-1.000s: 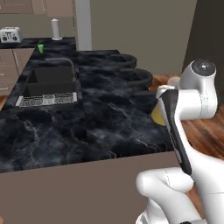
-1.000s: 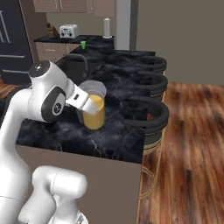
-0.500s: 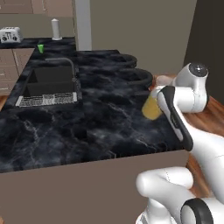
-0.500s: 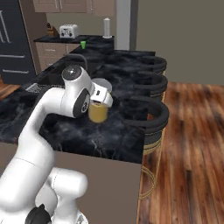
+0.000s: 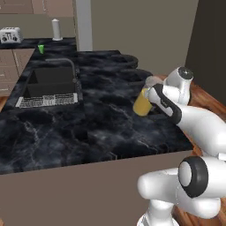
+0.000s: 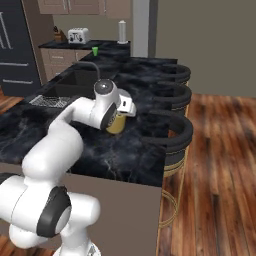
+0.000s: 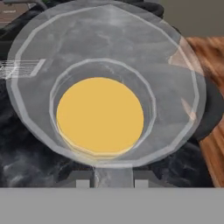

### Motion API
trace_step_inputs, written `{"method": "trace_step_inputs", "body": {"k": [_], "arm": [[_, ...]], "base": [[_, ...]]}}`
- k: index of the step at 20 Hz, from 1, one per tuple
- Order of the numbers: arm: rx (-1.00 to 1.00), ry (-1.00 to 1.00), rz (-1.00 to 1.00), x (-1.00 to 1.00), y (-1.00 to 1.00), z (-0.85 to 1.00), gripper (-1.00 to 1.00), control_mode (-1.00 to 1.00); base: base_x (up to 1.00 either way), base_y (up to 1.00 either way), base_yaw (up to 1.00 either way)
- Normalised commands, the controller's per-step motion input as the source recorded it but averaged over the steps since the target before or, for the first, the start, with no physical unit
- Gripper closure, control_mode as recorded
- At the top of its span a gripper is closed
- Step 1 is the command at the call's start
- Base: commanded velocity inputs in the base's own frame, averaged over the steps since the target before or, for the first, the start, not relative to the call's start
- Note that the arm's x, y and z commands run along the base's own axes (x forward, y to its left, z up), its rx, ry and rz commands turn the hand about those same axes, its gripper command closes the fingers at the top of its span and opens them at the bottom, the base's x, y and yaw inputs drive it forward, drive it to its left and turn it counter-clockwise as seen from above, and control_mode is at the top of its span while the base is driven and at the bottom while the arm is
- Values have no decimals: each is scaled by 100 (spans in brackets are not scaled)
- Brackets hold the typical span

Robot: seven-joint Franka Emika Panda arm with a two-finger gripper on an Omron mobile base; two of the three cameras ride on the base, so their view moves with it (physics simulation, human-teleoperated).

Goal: Place the pitcher and cup on the dining counter for serving.

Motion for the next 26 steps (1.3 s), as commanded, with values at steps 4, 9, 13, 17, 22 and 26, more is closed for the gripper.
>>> {"method": "trace_step_inputs", "body": {"k": [4, 9, 13, 17, 22, 26], "arm": [[-2, 6, 0, 97, 1, -3, 100, -100], [0, 6, -5, 61, 13, -5, 100, -100], [0, 12, -1, 15, 12, -61, 100, -100], [0, 10, 0, 14, 17, -80, 100, -100], [-1, 2, 0, 16, 13, -56, 100, -100], [-6, 0, 0, 1, 18, -52, 100, -100]], "base": [[0, 0, 0], [0, 0, 0], [0, 0, 0], [0, 0, 0], [0, 0, 0], [0, 0, 0]]}}
